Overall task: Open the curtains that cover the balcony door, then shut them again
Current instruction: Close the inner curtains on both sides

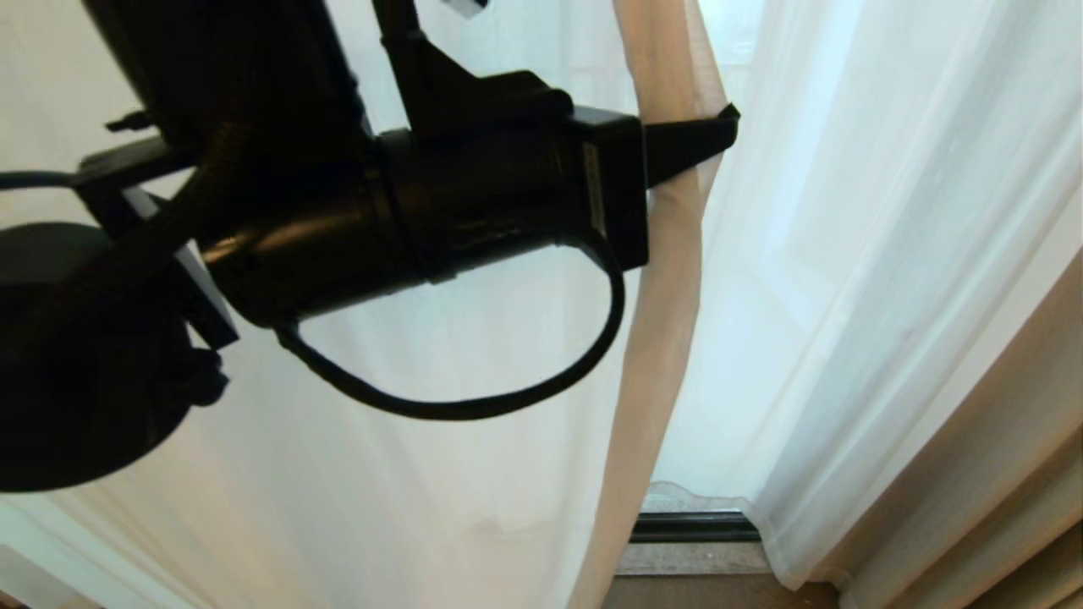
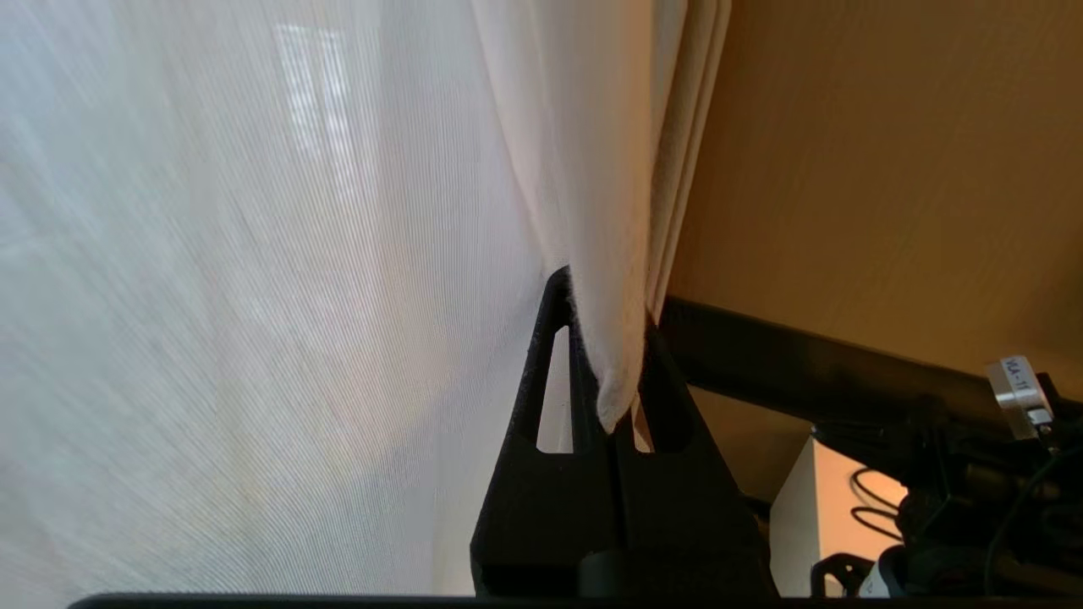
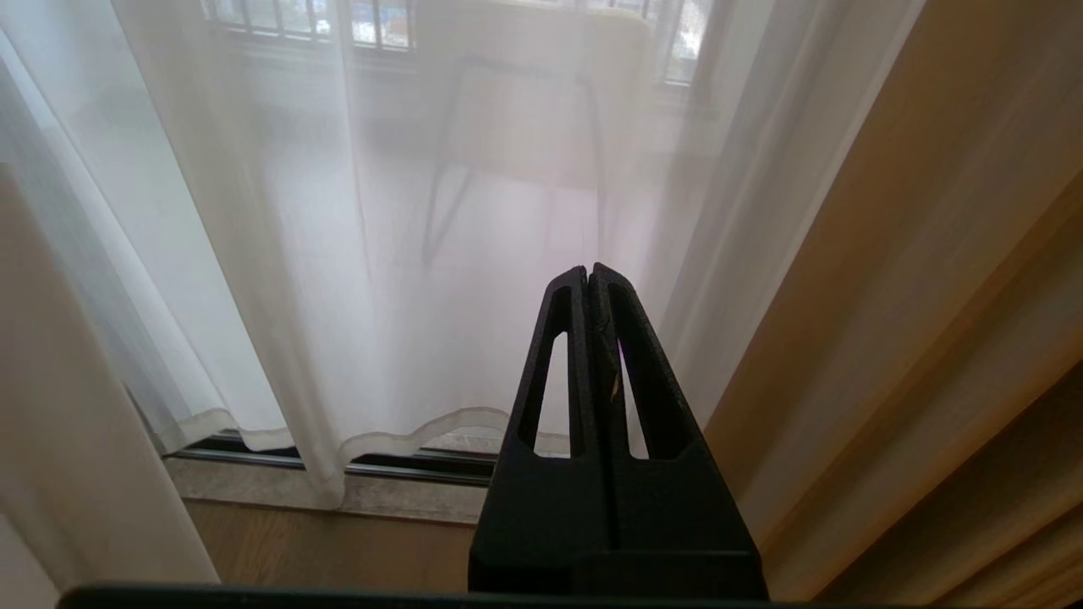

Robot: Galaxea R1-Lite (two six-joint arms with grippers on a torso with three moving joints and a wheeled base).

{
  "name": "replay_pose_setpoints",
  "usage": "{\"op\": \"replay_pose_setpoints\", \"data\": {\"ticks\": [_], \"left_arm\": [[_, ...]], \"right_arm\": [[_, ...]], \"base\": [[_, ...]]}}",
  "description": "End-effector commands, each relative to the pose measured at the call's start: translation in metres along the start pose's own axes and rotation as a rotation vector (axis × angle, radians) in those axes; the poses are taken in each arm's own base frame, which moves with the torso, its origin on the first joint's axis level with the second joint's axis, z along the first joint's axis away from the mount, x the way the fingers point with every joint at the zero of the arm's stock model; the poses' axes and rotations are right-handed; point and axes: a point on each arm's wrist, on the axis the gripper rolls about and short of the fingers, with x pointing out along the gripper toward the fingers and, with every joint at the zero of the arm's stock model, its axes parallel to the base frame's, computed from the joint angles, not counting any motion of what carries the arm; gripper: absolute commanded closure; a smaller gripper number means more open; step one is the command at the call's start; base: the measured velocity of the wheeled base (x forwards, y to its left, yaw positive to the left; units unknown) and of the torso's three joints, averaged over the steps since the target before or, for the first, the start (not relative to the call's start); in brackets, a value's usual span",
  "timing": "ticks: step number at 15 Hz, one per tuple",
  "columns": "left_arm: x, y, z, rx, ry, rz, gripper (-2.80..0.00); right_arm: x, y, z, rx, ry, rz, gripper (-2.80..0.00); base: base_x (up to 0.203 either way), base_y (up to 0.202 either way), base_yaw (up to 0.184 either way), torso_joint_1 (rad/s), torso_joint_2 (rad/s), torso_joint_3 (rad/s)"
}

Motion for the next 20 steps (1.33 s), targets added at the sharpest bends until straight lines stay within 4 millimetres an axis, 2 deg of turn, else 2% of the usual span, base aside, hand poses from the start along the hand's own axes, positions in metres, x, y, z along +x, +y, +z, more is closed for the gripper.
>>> {"op": "replay_pose_setpoints", "data": {"ticks": [1, 6, 11, 14, 17, 20], "left_arm": [[0.018, 0.002, -0.02, -0.021, 0.048, -0.009, 0.0], [0.04, 0.001, -0.034, -0.032, 0.067, -0.034, 0.0], [0.033, 0.001, -0.03, -0.024, 0.062, 0.041, 0.0], [0.013, -0.005, -0.019, -0.014, 0.039, 0.149, 0.0], [-0.024, -0.01, -0.008, -0.003, 0.018, 0.279, 0.0], [-0.068, -0.006, -0.005, 0.061, 0.008, 0.576, 0.0]], "right_arm": [[0.0, 0.0, 0.0, -0.001, 0.001, 0.001, 0.0], [0.0, 0.0, 0.0, -0.001, 0.001, 0.001, 0.0], [0.0, 0.0, 0.0, -0.001, 0.001, 0.001, 0.0], [0.0, 0.0, 0.0, -0.001, 0.001, 0.001, 0.0], [0.0, 0.0, 0.0, -0.001, 0.001, 0.001, 0.0], [0.0, 0.0, 0.0, -0.001, 0.001, 0.001, 0.0]], "base": [[0.0, 0.0, 0.0, 0.0, 0.0, 0.0], [0.0, 0.0, 0.0, 0.0, 0.0, 0.0], [0.0, 0.0, 0.0, 0.0, 0.0, 0.0], [0.0, 0.0, 0.0, 0.0, 0.0, 0.0], [0.0, 0.0, 0.0, 0.0, 0.0, 0.0], [0.0, 0.0, 0.0, 0.0, 0.0, 0.0]]}}
